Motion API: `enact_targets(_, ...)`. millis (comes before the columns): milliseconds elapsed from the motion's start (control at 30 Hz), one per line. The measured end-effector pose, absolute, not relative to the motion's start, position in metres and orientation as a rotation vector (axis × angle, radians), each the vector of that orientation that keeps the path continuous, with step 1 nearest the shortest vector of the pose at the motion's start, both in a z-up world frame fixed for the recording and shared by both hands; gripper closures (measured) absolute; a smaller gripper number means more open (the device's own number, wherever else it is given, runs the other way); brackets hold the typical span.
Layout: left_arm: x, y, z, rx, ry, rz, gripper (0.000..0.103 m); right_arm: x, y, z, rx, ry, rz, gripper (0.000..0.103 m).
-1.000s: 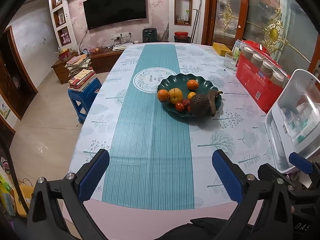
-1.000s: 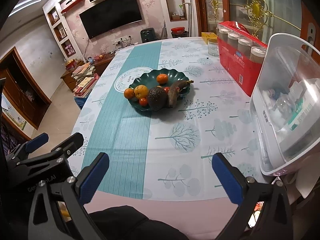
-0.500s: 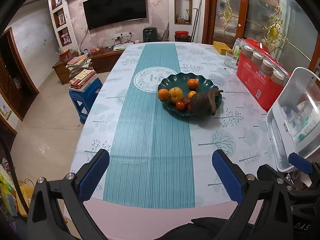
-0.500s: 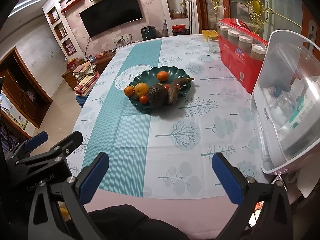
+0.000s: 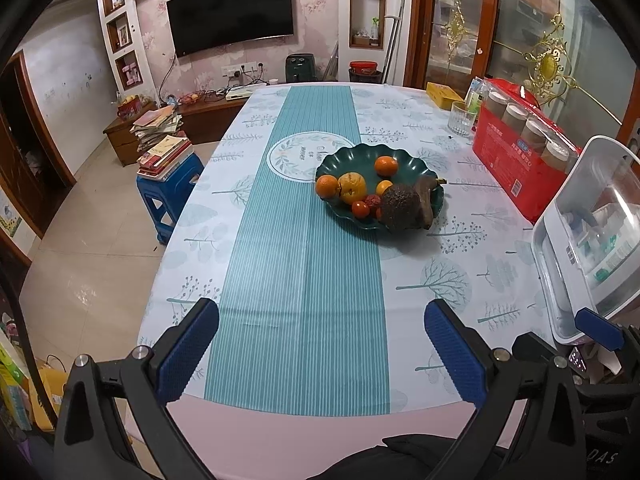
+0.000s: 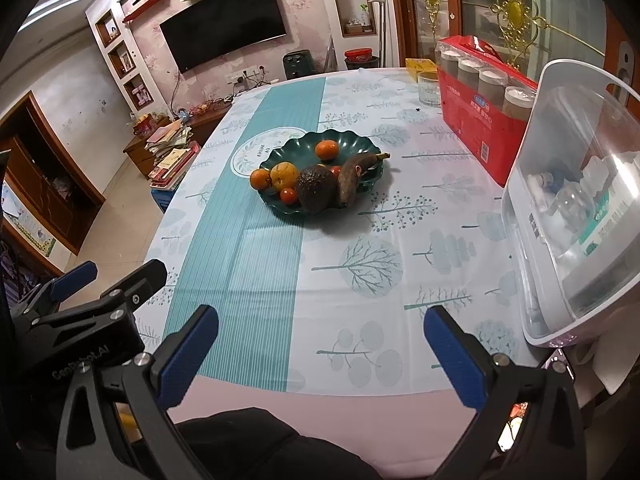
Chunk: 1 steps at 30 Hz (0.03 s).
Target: Organize fruits
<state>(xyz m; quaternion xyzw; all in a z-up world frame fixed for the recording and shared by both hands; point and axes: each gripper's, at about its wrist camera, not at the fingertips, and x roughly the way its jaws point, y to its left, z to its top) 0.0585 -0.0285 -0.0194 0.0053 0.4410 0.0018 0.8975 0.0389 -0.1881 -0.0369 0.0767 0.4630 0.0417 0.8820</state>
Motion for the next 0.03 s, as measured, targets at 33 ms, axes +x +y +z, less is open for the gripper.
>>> enact_targets(33, 0.0573, -0.0273, -0.0200, 0.008, 0.915, 0.006, 0.001, 0.0386, -0.1875, -0.0371, 0.158, 0.967, 0.086, 0.000)
